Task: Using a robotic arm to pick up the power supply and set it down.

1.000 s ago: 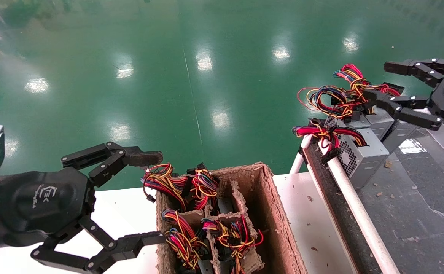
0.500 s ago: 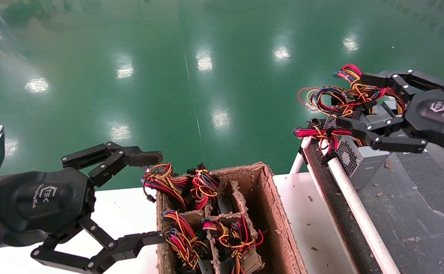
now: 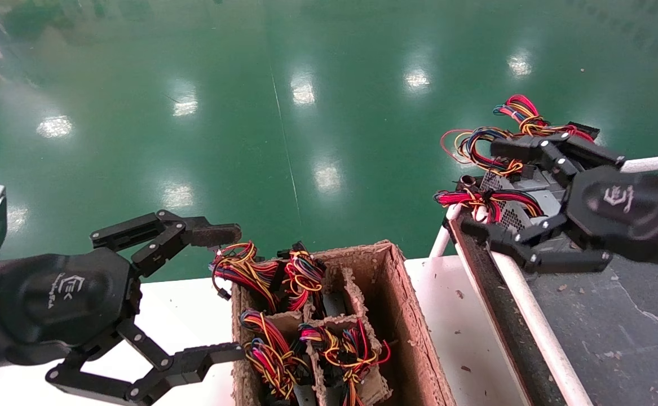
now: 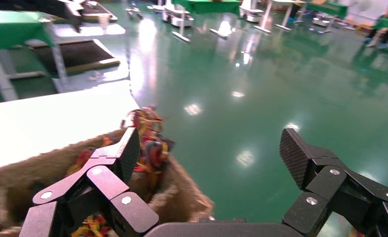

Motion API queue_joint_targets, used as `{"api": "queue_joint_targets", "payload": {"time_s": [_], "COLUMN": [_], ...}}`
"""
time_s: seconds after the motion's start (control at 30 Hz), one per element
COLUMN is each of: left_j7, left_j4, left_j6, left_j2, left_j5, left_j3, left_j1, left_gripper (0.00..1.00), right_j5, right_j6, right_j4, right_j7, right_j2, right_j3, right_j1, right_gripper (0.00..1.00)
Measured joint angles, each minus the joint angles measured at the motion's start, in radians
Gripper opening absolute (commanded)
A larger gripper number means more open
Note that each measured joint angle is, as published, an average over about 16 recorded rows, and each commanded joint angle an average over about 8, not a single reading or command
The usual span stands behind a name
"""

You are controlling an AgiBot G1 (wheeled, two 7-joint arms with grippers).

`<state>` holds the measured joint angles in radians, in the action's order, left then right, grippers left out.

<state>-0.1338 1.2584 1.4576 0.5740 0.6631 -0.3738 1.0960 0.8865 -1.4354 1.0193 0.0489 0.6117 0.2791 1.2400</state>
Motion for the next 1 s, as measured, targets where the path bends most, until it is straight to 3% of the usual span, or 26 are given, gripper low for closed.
{"api": "queue_joint_targets", "payload": {"time_s": [1.0], "left_j7": [0.0], "left_j4": [0.0], "left_j6": [0.0], "left_j2": [0.0], "left_j5": [0.0], "left_j3": [0.0], "left_j1": [0.0], "left_gripper": [1.0], "right_j5": [-0.161], "right_j6": [-0.062], "right_j4": [0.272], "right_j7": [0.141], "right_j2": [-0.001], "right_j3": [0.0], "right_j1": [-0.171], "right_gripper": [1.0]}}
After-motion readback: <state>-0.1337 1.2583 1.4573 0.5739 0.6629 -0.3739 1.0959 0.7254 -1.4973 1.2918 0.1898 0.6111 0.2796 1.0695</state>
